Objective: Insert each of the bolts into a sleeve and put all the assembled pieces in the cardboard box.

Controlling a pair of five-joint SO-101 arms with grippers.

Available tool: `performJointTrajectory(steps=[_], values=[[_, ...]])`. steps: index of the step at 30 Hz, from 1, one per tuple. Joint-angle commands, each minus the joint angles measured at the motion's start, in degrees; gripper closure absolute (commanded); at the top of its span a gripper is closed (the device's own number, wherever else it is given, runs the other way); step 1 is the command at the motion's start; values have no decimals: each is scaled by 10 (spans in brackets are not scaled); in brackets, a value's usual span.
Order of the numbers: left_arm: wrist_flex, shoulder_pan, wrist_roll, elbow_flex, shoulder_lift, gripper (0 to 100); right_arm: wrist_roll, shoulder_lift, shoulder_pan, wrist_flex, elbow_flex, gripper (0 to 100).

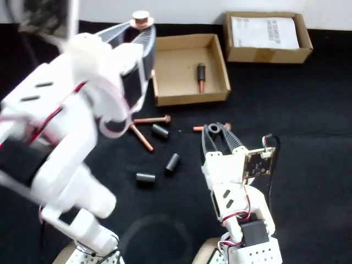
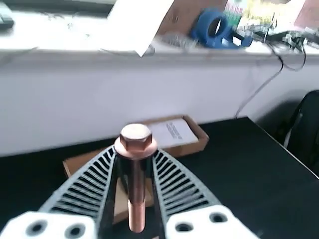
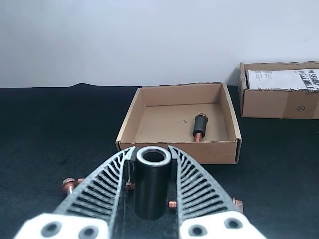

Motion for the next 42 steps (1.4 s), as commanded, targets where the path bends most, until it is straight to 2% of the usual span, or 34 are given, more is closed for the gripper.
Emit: performJointTrajectory(steps=[1, 6, 13, 15, 23, 33, 36, 42], values=[[2, 3, -30, 2, -54, 993, -1, -8, -2, -13, 41, 992], [2, 4, -68, 90, -137, 993, -1, -8, -2, -13, 45, 992], [-4, 8, -68, 422, -342, 992, -1, -8, -2, -13, 45, 992], [-31, 8, -67, 504, -378, 992, -1, -8, -3, -13, 45, 992], [-287, 7, -67, 839, -478, 992, -2, -8, -67, -13, 46, 992], [-682, 17, -68, 1229, -548, 992, -3, -8, -70, -13, 46, 992], [-746, 24, -68, 1295, -549, 992, -2, -9, -69, -13, 46, 992], [-794, 69, -68, 1338, -545, 992, -3, -9, -70, -13, 46, 992]])
